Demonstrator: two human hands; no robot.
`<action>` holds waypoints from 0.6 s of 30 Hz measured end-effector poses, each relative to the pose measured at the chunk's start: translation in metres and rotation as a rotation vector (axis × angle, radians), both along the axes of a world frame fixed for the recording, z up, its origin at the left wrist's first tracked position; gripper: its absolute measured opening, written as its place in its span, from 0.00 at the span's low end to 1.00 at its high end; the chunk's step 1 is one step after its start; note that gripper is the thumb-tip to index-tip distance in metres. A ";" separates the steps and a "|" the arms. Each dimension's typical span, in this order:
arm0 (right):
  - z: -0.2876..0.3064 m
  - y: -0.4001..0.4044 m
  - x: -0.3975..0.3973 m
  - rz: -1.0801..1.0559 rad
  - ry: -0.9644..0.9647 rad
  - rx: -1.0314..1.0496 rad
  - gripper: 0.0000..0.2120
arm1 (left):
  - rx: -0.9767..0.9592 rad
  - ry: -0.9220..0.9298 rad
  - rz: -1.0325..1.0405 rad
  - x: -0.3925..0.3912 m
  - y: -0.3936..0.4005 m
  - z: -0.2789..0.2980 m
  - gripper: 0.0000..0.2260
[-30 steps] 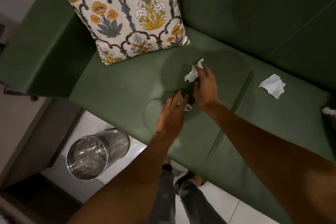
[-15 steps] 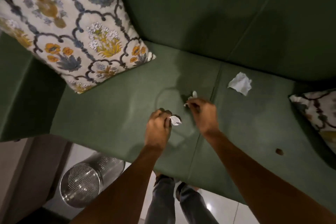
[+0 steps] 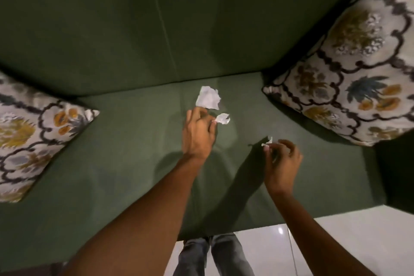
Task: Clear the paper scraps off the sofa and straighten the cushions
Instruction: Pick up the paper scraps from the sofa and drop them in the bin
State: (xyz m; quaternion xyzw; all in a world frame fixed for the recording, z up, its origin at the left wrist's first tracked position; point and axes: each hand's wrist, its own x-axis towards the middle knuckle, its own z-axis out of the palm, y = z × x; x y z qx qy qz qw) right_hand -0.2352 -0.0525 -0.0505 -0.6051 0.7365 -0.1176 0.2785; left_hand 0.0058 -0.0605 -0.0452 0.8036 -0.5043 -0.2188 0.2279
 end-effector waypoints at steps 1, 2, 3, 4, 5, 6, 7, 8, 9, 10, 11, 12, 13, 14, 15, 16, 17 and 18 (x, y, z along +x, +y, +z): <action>-0.005 0.000 -0.007 -0.018 0.025 0.013 0.10 | 0.016 -0.021 -0.034 -0.001 -0.010 -0.003 0.04; -0.009 0.002 -0.012 -0.036 0.039 0.028 0.10 | 0.028 -0.047 -0.059 -0.001 -0.019 -0.006 0.04; -0.013 0.004 -0.017 -0.044 0.041 0.039 0.11 | 0.030 -0.071 -0.075 0.000 -0.028 -0.010 0.05; -0.016 0.007 -0.020 -0.051 0.028 0.049 0.11 | 0.022 -0.088 -0.087 0.001 -0.035 -0.014 0.05; -0.018 0.009 -0.022 -0.062 -0.001 0.057 0.12 | 0.010 -0.093 -0.092 0.003 -0.041 -0.018 0.05; -0.021 0.011 -0.024 -0.078 -0.035 0.064 0.13 | 0.009 -0.087 -0.090 0.004 -0.045 -0.023 0.05; -0.024 0.012 -0.027 -0.090 -0.060 0.062 0.12 | 0.024 -0.069 -0.081 0.005 -0.047 -0.028 0.05; -0.025 0.013 -0.028 -0.091 -0.079 0.049 0.12 | 0.047 -0.041 -0.076 0.005 -0.046 -0.032 0.05; -0.025 0.013 -0.028 -0.083 -0.100 0.033 0.10 | 0.066 -0.016 -0.078 0.006 -0.043 -0.035 0.05; -0.025 0.012 -0.029 -0.068 -0.123 0.016 0.09 | 0.070 -0.010 -0.081 0.007 -0.039 -0.037 0.05; -0.024 0.009 -0.030 -0.052 -0.139 0.002 0.08 | 0.060 -0.017 -0.086 0.006 -0.036 -0.037 0.06; -0.023 0.009 -0.026 -0.029 -0.139 0.000 0.08 | 0.050 -0.029 -0.088 0.010 -0.029 -0.037 0.07; -0.023 0.008 -0.023 -0.006 -0.124 -0.002 0.07 | 0.039 -0.027 -0.089 0.014 -0.022 -0.037 0.07; -0.022 0.006 -0.024 0.004 -0.106 -0.005 0.07 | 0.030 -0.009 -0.101 0.012 -0.017 -0.038 0.08; -0.020 0.005 -0.023 0.013 -0.094 0.000 0.08 | 0.033 0.017 -0.108 0.009 -0.011 -0.037 0.08; -0.019 0.005 -0.021 0.030 -0.094 0.009 0.08 | 0.044 0.041 -0.106 0.006 -0.004 -0.035 0.08; -0.017 0.006 -0.016 0.057 -0.104 0.019 0.08 | 0.057 0.064 -0.101 0.004 0.004 -0.032 0.09; -0.013 0.007 -0.007 0.089 -0.121 0.026 0.09 | 0.067 0.085 -0.080 0.006 0.013 -0.029 0.10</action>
